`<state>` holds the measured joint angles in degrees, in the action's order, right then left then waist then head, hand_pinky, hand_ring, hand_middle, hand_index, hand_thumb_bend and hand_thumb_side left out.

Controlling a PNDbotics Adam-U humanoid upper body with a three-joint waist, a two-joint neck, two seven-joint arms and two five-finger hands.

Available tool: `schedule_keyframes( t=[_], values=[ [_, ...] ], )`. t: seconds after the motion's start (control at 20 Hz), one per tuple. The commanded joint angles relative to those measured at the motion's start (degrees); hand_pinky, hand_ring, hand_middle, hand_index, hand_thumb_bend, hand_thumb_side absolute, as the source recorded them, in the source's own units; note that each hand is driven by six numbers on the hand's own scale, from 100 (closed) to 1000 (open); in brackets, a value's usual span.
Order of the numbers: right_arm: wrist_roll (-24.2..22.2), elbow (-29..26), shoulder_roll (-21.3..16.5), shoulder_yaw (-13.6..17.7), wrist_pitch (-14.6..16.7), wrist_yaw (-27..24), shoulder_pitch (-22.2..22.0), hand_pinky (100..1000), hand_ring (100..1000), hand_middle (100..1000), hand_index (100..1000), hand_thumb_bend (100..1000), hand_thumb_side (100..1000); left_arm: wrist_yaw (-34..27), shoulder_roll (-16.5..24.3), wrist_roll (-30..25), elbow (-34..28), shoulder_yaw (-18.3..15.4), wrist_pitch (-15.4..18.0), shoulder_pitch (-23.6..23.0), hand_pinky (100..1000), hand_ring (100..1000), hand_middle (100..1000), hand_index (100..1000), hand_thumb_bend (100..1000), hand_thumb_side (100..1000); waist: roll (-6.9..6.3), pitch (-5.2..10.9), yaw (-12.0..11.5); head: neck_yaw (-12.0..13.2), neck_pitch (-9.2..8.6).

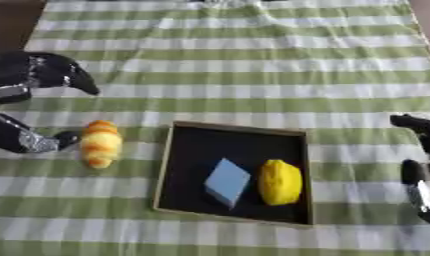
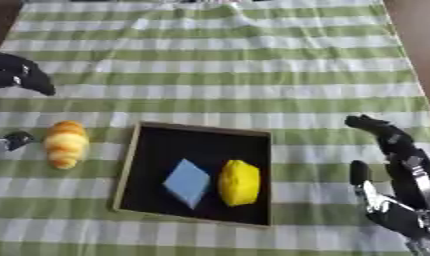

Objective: Pick up objects on the table and place them in the box.

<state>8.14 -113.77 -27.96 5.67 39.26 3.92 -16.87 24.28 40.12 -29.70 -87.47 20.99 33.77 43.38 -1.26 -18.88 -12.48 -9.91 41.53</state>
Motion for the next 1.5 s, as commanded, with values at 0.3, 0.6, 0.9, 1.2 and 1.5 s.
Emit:
schedule_keyframes(
  t=[0.3,0.6,0.9,1.2,1.5],
  values=[
    [0.89,-0.82,-1.13,1.08,2.16,-0.77,-1.2,1000,887,787,874,100,470,1.39,-0.73,-3.54,0.1,-0.82,2.43,0.09,926,846,747,862,256,367,0.15,1.82,-0.31,0.3,1.06],
    [1.77,-0.82,-1.29,1.03,3.36,0.25,-1.88,1000,887,787,872,100,470,0.33,-0.69,-6.32,0.1,-1.72,2.02,-1.15,929,848,751,870,201,496,0.35,1.98,-0.17,0.57,1.19],
    [1.94,-0.82,-0.98,0.62,2.76,0.91,-1.56,1000,888,786,872,100,470,-0.23,-1.24,-9.33,0.04,-1.96,1.15,-2.13,929,846,754,875,165,530,0.32,1.71,-0.09,0.57,1.13],
    [1.5,-0.82,-1.01,0.4,2.6,0.74,-1.39,1000,887,783,869,100,470,-0.67,-2.24,-11.86,0.32,-2.26,0.23,-2.85,927,843,752,871,163,666,0.25,1.76,-0.02,0.78,0.93],
    [0.71,-0.82,-0.98,0.08,1.61,0.51,-1.42,1000,888,781,868,100,470,-2.72,-2.77,-13.07,0.08,-2.45,-0.94,-4.27,922,827,736,883,100,685,0.17,2.1,0.22,1.13,1.22]
  ],
)
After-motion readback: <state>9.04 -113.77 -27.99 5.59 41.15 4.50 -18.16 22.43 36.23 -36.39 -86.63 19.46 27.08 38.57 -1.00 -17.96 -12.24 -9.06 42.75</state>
